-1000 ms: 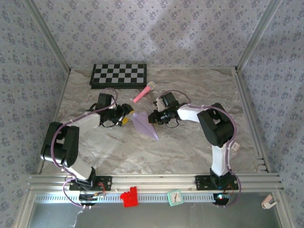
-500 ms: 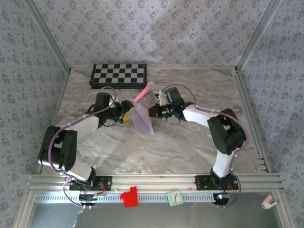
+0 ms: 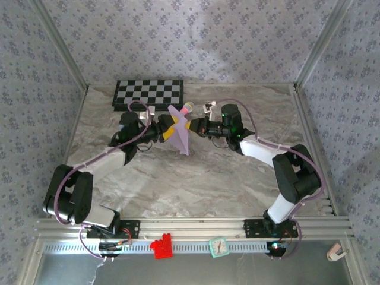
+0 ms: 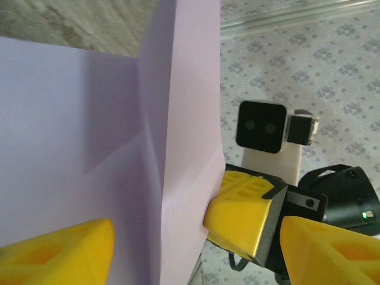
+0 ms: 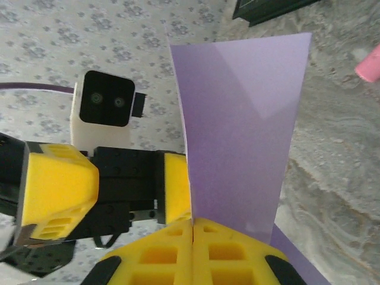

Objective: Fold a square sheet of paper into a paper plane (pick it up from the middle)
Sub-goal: Turn over the paper at the center of the table.

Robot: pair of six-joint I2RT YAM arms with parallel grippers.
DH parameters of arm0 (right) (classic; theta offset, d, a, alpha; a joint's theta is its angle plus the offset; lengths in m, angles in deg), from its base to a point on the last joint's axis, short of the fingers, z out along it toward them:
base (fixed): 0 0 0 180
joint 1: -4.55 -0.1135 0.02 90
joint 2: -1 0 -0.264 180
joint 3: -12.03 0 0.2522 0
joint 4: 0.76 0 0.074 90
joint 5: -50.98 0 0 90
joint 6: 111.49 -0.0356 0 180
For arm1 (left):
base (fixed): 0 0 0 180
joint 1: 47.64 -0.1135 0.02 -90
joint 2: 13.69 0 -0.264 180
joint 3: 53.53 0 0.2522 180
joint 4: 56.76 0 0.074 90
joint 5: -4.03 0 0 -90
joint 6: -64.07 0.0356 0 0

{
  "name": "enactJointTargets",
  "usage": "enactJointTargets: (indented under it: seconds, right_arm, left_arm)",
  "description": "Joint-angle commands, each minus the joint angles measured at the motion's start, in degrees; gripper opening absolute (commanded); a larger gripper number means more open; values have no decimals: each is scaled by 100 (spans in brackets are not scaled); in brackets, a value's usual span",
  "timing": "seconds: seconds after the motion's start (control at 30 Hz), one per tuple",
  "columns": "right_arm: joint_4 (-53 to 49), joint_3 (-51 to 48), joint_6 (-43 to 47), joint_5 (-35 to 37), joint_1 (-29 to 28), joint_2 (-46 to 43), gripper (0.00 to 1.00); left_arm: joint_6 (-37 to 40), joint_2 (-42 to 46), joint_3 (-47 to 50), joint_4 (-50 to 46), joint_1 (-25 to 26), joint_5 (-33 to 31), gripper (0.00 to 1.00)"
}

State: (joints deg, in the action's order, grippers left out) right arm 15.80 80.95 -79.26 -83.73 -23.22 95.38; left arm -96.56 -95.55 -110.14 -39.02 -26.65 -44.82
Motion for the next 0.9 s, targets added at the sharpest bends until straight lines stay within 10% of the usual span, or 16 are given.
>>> enactJointTargets:
  seconds: [0.0, 0.87]
  right_arm:
    - [633, -81, -543, -257, 63, -287, 7]
    - [1432, -28, -1319, -266, 193, -264, 10]
  left_arm:
    - [-241, -117, -27, 1027, 91, 352, 70]
    - [-569, -301, -114, 2079, 274, 549, 35]
